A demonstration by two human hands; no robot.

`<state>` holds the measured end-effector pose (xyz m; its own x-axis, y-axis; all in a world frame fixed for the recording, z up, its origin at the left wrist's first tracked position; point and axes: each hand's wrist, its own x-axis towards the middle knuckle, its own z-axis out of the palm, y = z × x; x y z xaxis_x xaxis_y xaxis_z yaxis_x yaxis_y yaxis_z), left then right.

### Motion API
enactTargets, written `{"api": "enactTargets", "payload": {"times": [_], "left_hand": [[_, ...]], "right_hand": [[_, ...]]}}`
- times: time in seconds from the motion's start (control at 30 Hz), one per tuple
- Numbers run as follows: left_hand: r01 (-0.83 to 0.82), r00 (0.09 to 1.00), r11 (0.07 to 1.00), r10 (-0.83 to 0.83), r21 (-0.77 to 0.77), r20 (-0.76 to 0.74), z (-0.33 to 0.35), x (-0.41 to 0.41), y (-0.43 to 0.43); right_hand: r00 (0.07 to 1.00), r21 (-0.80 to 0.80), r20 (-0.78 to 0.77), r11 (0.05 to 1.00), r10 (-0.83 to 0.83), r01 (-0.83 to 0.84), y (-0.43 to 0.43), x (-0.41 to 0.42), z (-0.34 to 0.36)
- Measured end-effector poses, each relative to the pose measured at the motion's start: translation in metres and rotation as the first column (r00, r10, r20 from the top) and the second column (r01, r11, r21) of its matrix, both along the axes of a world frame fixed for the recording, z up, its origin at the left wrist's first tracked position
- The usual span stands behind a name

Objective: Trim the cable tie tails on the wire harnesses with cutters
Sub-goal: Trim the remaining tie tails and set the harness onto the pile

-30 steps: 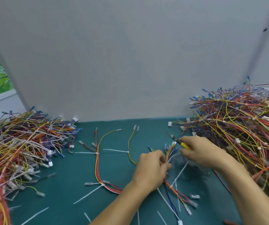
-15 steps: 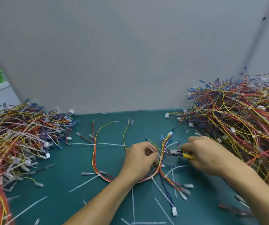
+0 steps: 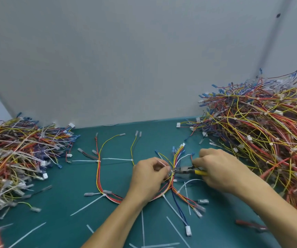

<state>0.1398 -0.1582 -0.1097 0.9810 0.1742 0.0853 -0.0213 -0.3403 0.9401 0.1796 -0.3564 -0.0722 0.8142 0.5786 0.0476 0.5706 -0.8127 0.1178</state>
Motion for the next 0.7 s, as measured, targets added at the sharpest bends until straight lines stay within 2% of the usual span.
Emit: {"api": "enactTargets", "payload": {"times": [0.7], "left_hand": [[0.005, 1.000, 0.998, -0.006, -0.068, -0.007, -0.0008, 0.0007, -0.0007]], "right_hand": [[0.991, -0.075, 0.135, 0.997, 0.020, -0.010, 0.0066, -0.0057, 0.0046]]}}
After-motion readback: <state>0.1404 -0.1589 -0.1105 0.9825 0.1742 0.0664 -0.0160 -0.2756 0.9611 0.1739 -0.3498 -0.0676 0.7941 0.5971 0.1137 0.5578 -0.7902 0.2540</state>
